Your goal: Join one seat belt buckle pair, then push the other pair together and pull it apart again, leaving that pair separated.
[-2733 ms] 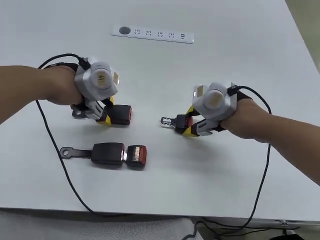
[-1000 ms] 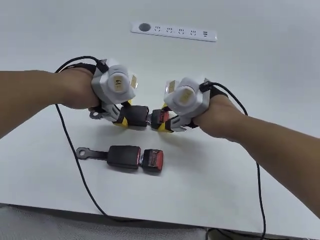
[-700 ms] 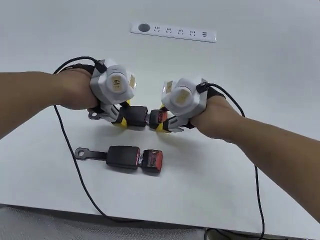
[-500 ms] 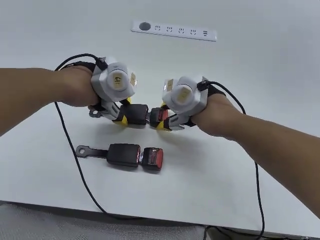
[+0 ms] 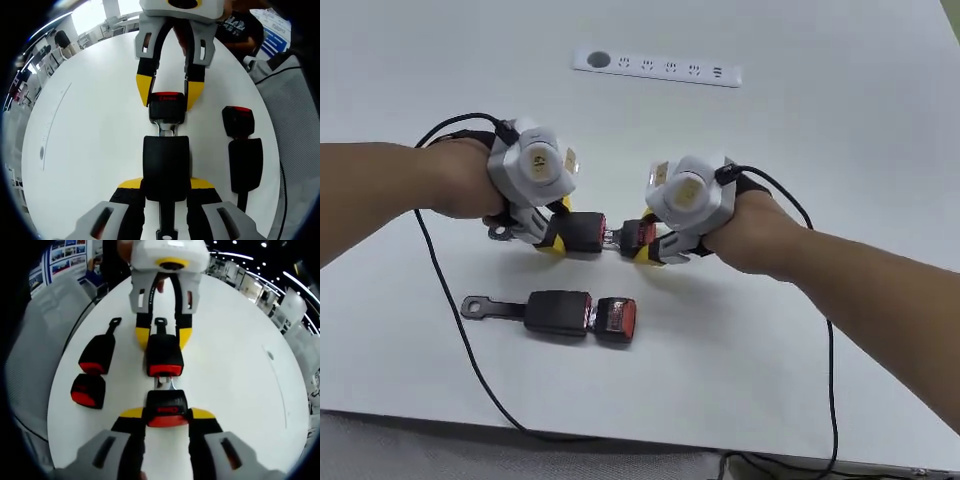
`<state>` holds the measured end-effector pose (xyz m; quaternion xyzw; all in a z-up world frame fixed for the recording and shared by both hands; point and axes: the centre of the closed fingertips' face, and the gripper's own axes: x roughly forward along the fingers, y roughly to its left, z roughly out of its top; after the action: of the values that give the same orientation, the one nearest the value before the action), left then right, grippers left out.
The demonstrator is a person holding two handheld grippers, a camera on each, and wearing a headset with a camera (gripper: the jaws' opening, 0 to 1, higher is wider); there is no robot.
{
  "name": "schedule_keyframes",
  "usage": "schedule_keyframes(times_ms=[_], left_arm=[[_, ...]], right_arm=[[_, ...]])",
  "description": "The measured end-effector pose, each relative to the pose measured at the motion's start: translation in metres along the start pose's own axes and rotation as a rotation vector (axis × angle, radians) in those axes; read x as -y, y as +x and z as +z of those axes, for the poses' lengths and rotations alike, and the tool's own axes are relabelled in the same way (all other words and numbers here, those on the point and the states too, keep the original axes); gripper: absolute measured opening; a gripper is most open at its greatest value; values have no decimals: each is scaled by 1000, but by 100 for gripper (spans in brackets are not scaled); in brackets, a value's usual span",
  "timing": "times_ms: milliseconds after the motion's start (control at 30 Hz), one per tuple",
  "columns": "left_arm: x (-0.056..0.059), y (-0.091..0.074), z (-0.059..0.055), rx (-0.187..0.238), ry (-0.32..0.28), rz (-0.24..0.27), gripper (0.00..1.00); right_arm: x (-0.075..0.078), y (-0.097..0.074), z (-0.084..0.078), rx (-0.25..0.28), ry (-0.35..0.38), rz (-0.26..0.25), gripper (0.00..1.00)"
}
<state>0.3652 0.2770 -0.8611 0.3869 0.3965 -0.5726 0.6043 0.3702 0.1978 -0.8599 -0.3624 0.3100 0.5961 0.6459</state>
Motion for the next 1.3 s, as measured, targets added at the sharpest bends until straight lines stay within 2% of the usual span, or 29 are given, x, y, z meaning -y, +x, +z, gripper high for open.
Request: schedule_keyframes(times_ms=[100, 200, 300, 467, 700, 833, 1000, 1067, 1200, 1300], left_arm=[[0, 0, 0, -2, -6, 1, 32], [0, 0, 0, -9, -8, 4, 32], [0, 0, 0, -9, -19, 8, 32], [0, 0, 1, -16, -4, 2, 32], [1, 0, 1, -18, 5, 0, 33], [1, 0, 1, -28, 16, -1, 33], [2, -1, 1, -46, 41, 3, 33], [2, -1, 1, -48, 42, 2, 33], [2, -2, 0, -40, 42, -2, 33], [2, -2, 1, -52, 57, 0, 33]], right_arm=[[0, 0, 0, 3, -4, 4, 32], [1, -4, -7, -8, -18, -2, 33], [4, -14, -21, -11, -10, -17, 33], [3, -33, -51, -21, 23, -30, 33], [-4, -56, -87, -61, 22, -46, 33], [-7, -71, -111, -87, 28, -48, 34], [-9, -83, -133, -118, 43, -47, 34], [-9, -85, -137, -120, 59, -43, 34], [-13, -86, -133, -123, 66, -40, 35], [-16, -88, -130, -134, 53, -35, 36]])
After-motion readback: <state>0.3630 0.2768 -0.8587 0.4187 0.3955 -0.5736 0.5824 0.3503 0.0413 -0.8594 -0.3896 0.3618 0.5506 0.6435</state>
